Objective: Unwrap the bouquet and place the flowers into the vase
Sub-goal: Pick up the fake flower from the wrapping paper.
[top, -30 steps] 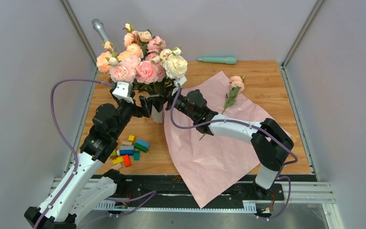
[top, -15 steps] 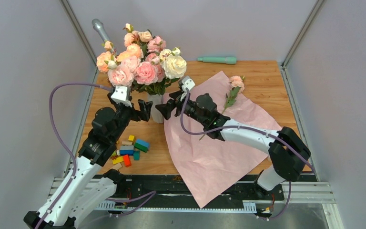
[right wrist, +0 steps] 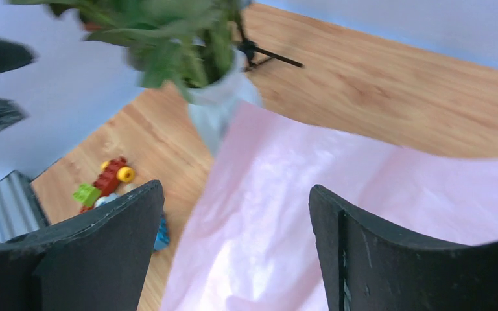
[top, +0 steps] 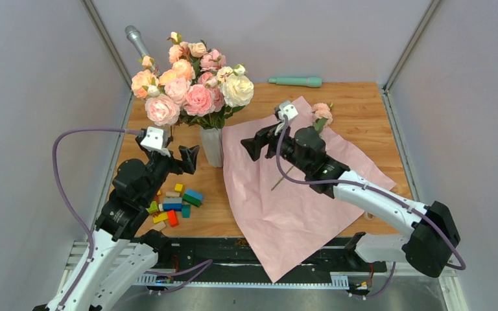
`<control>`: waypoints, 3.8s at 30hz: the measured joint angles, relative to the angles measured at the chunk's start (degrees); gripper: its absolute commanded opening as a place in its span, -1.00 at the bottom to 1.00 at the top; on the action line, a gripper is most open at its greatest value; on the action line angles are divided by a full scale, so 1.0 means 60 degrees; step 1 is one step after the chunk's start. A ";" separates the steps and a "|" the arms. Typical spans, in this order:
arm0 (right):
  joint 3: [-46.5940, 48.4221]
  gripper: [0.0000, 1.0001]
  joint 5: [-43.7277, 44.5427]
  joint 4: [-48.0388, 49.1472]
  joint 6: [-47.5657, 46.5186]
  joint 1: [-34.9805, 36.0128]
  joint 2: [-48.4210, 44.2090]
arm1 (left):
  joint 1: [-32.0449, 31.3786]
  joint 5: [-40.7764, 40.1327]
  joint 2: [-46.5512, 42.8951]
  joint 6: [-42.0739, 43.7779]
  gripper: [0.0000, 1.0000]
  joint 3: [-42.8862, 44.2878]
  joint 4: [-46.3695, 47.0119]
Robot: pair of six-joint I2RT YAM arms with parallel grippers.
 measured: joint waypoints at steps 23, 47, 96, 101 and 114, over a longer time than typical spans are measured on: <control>0.0284 0.20 0.1326 -0.4707 0.2113 -0.5104 0.2721 | 0.0000 -0.1264 -0.1016 0.1282 1.00 -0.0208 -0.1807; 0.2226 -0.23 0.1610 -0.5388 0.2492 -0.5380 0.5468 | 0.0000 -0.0976 -0.0656 0.1286 1.00 -0.0390 -0.1789; -0.1803 -1.00 0.0455 -0.2262 0.2335 -0.5373 -0.0240 | 0.0000 0.1960 0.0011 -0.0229 1.00 -0.0335 -0.1534; -0.2488 -1.00 -0.0430 -0.1774 0.2106 -0.5348 -0.2025 | -0.0026 0.2659 -0.0178 -0.1118 0.98 -0.0157 -0.1169; -0.2721 -1.00 -0.2335 -0.0124 0.1858 -0.3912 -0.5526 | -0.1373 0.3198 0.0321 -0.3158 0.96 0.0841 0.0444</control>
